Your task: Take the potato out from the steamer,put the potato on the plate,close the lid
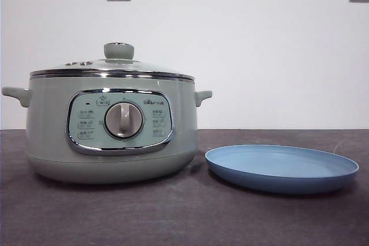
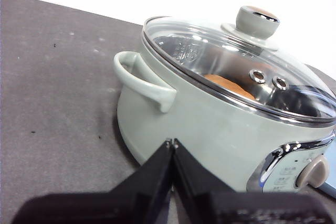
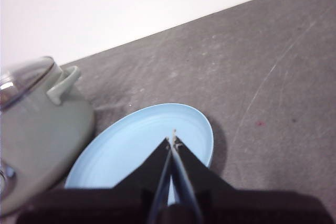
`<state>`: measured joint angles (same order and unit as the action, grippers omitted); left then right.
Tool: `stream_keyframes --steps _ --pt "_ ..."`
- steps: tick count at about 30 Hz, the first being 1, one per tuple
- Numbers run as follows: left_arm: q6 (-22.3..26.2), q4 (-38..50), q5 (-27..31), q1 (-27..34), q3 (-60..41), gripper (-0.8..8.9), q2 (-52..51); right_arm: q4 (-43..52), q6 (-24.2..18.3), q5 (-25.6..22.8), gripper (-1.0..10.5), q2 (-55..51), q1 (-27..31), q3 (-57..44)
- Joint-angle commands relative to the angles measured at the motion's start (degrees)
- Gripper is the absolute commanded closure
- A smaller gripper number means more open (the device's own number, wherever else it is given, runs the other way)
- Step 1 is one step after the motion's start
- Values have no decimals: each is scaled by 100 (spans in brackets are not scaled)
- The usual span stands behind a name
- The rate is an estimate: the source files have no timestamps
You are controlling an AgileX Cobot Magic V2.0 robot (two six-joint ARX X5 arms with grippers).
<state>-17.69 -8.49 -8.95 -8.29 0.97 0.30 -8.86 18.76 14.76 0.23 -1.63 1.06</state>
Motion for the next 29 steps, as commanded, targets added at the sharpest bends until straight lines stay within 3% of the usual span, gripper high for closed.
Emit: stream_keyframes --steps 1,8,15,19,29 --pt "-35 26 -72 13 -74 817 -9 81 439 -13 946 -13 2 -72" --pt "-136 -24 -514 15 20 819 -9 444 1182 26 957 -4 2 127" --pt "-291 -643 -501 15 968 819 -2 262 1266 33 958 444 2 1150" --pt "-201 -920 -490 15 1768 819 170 229 1054 105 958 1047 2 2039" --pt "623 -1429 -485 15 3963 819 1484 197 214 866 957 2820 -87 4494"
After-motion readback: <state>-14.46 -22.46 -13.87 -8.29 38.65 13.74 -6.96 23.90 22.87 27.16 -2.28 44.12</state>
